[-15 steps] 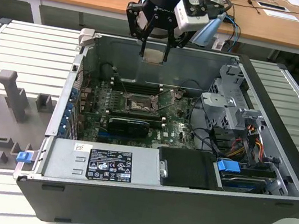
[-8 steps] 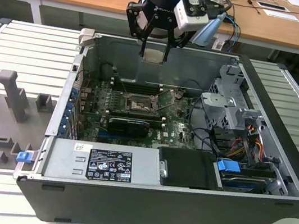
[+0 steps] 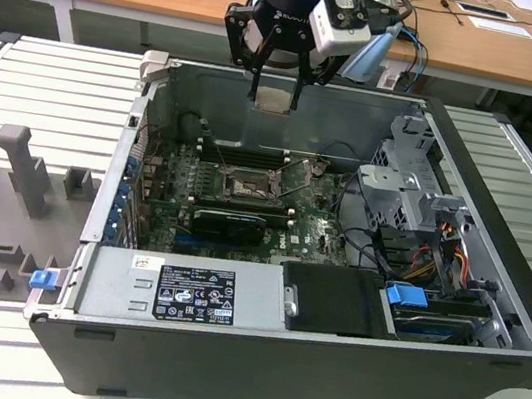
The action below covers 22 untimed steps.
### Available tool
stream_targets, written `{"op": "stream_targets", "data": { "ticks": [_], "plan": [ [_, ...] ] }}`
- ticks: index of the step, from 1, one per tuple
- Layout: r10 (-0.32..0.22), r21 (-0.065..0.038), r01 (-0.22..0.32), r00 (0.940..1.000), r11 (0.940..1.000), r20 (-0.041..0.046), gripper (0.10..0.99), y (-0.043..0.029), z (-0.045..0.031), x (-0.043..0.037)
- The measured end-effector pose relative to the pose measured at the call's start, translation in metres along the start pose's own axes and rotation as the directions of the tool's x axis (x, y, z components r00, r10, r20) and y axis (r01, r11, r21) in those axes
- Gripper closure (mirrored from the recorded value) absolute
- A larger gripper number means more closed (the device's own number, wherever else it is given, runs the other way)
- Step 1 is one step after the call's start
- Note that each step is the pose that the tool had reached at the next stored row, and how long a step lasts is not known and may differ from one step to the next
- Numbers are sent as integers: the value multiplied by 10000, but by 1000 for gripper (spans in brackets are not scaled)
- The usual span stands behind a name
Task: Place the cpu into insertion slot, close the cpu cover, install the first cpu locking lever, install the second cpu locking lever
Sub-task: 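Place the cpu into insertion slot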
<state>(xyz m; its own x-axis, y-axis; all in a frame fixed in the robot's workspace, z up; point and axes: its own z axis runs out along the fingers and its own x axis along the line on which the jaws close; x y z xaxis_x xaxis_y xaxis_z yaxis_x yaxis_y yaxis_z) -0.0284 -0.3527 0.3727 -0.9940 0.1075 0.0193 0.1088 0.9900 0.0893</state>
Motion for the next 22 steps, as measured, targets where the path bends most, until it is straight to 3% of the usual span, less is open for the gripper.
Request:
{"op": "stream_targets", "data": {
  "ticks": [22],
  "plan": [
    [175, -4, -175, 9998, 9998, 16, 557, 0, 0, 0]
  ]
}}
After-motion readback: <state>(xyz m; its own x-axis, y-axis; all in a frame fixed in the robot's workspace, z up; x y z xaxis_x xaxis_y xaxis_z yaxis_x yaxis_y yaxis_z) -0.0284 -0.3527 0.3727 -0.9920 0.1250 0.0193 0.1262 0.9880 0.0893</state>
